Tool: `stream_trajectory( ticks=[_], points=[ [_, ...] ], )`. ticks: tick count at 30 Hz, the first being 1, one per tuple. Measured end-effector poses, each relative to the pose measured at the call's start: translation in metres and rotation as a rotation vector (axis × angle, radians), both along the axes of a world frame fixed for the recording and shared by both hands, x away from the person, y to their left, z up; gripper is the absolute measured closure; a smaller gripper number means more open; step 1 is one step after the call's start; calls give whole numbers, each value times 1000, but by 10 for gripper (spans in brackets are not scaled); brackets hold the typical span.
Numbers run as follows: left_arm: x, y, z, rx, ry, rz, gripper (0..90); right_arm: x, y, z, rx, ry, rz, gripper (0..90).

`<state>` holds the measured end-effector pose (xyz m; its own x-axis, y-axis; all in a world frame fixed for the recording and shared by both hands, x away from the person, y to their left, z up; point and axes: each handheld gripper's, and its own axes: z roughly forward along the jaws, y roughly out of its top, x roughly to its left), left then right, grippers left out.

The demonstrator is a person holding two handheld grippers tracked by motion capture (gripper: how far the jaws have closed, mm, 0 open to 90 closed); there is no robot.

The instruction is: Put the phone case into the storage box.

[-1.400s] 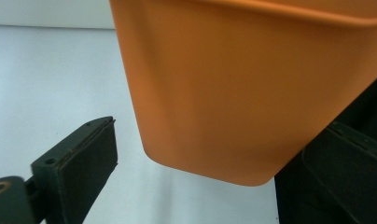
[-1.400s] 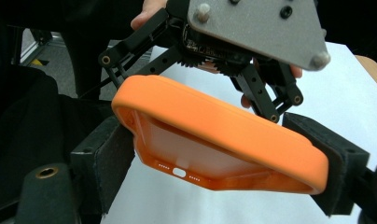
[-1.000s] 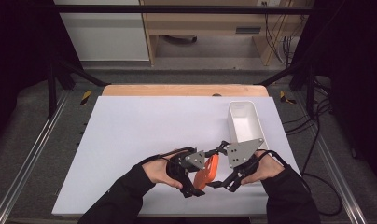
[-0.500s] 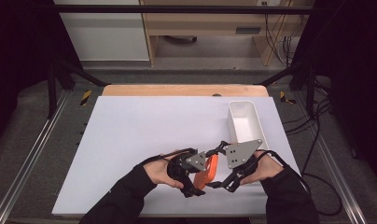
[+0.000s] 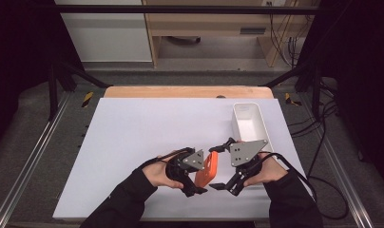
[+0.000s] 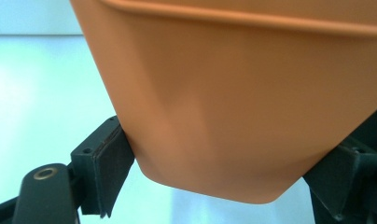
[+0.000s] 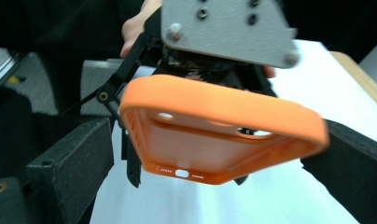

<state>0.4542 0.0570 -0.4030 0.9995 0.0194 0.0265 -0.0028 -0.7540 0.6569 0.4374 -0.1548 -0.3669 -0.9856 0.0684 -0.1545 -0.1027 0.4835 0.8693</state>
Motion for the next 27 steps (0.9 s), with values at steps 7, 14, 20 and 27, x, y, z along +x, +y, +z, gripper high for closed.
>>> stream_trajectory(
  ticks=[7,14,20,27],
  points=[
    [3,11,-4,-35,-5,57,159,1,-10,-2,49,14,-71,9],
    [-1,18,-9,-71,-14,111,158,1,-18,-10,50,48,-118,7],
    [-3,21,-12,-84,-26,166,157,0,-22,-15,50,67,-148,20],
    [-6,19,-10,-89,-48,218,157,-1,-21,-15,62,92,-132,21]
  ],
)
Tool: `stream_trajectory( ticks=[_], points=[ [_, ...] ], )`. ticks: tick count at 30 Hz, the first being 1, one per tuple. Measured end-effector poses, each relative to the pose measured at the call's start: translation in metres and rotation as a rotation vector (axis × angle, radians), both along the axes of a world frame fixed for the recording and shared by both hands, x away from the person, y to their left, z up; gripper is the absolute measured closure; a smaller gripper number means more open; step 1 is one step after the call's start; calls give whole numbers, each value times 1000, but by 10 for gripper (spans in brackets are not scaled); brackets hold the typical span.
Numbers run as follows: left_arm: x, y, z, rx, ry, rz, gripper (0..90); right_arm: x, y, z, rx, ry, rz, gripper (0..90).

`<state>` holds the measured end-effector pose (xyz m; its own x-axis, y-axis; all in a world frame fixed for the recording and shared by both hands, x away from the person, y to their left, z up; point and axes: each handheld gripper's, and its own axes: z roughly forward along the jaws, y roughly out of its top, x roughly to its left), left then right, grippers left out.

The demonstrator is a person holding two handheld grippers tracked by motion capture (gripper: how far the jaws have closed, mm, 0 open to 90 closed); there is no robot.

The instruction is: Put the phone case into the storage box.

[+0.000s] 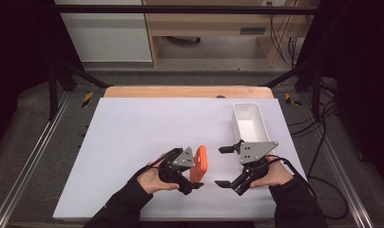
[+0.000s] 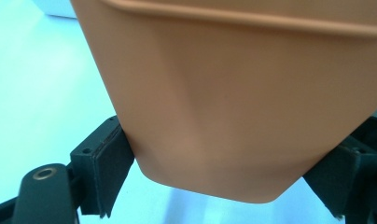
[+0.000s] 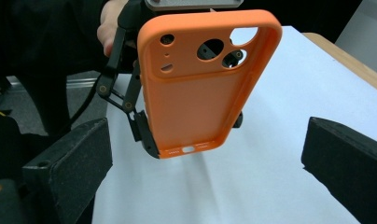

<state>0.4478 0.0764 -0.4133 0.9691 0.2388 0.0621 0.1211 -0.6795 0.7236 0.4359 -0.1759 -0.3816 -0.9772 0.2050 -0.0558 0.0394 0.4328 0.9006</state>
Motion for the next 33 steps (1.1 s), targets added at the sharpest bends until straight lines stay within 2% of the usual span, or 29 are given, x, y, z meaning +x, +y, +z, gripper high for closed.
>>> stream_trajectory(
  ticks=[8,11,19,33],
  points=[
    [-4,-6,1,10,-9,1,157,0,2,0,3,33,16,22],
    [-5,-9,2,10,3,-23,157,1,3,-1,-3,37,25,23],
    [-8,-19,4,23,4,-60,158,1,4,-2,-7,47,52,36],
    [-11,-28,-2,3,13,-80,158,2,6,-5,2,55,83,82]
  ],
)
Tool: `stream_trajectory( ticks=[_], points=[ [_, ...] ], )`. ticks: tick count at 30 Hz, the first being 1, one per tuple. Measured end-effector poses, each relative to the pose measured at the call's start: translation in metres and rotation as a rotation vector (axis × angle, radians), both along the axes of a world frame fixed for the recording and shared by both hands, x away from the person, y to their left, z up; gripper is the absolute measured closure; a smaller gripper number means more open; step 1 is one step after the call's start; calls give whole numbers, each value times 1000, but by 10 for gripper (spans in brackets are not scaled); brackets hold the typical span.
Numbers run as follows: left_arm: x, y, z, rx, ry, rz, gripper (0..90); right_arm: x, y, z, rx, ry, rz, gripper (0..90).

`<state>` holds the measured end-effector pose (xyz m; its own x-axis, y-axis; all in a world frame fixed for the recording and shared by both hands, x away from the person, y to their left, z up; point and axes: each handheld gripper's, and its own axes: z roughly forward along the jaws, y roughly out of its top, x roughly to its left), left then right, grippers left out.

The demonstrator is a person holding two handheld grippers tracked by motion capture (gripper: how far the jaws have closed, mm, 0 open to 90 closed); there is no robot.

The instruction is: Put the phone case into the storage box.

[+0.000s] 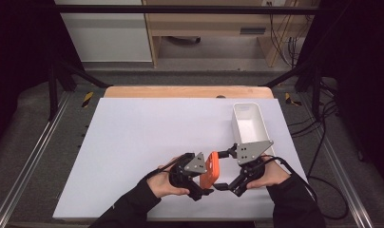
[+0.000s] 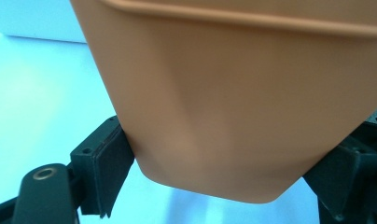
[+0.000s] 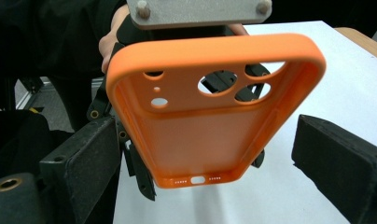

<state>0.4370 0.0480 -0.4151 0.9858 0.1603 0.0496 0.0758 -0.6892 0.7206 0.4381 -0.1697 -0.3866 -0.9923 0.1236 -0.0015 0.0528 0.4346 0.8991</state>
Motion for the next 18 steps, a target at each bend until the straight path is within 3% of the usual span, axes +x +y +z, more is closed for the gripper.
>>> stream_trajectory(
  ticks=[3,18],
  points=[
    [0,-1,-1,-17,1,0,158,0,1,-1,5,2,4,90],
    [-3,-5,-5,-16,2,-18,158,0,3,-3,13,-8,31,155]
  ],
)
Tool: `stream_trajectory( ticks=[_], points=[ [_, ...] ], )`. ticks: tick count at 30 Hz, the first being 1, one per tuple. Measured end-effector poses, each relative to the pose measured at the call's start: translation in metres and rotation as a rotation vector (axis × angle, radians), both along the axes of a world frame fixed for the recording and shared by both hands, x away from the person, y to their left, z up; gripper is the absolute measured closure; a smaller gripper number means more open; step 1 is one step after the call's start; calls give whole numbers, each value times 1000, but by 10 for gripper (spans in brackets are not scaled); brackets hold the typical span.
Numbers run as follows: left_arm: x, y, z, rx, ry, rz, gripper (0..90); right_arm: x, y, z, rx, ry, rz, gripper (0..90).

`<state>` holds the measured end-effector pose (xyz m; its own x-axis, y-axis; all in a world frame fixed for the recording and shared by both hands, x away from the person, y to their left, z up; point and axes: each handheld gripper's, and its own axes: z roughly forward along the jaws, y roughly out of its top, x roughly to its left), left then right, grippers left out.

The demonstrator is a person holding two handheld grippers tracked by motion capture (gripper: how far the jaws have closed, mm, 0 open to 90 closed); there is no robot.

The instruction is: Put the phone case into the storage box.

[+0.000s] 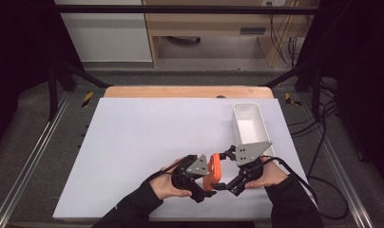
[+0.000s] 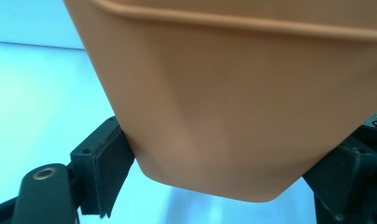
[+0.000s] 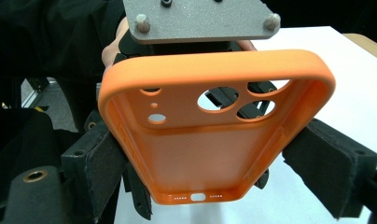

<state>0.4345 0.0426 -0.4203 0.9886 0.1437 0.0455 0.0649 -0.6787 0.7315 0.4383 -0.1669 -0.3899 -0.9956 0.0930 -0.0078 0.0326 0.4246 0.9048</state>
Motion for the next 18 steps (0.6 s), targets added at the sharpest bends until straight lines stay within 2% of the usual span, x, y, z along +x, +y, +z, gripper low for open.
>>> stream_trajectory(
  ticks=[8,18],
  points=[
    [0,3,0,-17,-3,3,157,0,0,1,6,-5,-6,166],
    [-2,2,-1,-7,-7,-29,159,-2,2,-2,12,-18,18,146]
  ],
)
